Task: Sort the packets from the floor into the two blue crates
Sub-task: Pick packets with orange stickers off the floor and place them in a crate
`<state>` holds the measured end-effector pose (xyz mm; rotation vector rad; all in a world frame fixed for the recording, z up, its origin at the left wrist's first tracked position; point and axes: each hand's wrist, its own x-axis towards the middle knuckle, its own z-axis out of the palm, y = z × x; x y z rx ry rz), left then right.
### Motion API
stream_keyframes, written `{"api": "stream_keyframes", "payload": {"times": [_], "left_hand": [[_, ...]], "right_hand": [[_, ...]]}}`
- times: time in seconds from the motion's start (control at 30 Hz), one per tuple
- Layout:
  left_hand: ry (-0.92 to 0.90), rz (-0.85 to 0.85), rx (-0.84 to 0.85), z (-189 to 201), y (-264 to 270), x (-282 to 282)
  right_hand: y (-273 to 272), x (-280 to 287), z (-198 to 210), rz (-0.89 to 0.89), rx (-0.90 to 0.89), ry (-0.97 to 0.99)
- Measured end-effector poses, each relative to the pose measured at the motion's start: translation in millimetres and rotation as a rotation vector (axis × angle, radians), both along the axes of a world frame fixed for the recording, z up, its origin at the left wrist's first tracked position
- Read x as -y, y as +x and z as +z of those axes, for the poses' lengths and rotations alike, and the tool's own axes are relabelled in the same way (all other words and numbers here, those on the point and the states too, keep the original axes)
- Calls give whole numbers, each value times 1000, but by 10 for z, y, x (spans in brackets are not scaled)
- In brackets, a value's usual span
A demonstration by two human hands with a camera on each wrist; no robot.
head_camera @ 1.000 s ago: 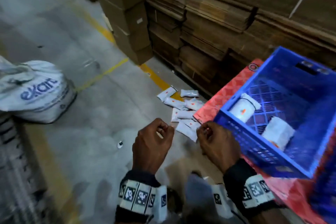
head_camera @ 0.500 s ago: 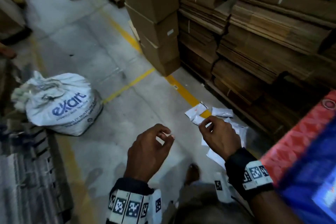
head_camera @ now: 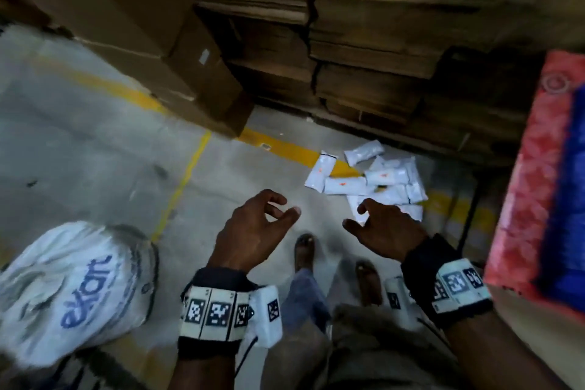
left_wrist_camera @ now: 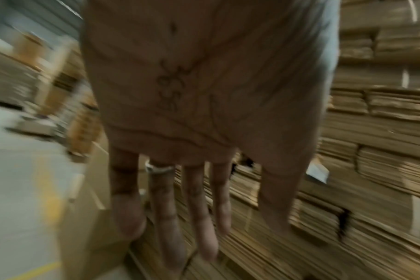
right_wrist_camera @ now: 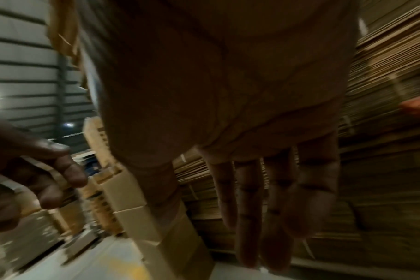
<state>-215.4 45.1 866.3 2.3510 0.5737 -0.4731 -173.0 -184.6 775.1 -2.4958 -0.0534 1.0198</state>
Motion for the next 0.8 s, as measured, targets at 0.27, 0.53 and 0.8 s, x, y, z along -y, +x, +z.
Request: {"api": "stream_keyframes", "payload": {"times": [0.27,0.53,0.8], "left_hand": [[-119,-286,124,-663,1333,-153],[-114,-421,-102,-1574,1691,93],[-76,-616,-331,-3558,1678,565]], "right_hand": [[25,46,-217,-426,-2,-29],[350,27,-946,-667,-80,29],[340,59,-2748,-637,-144,1]]}}
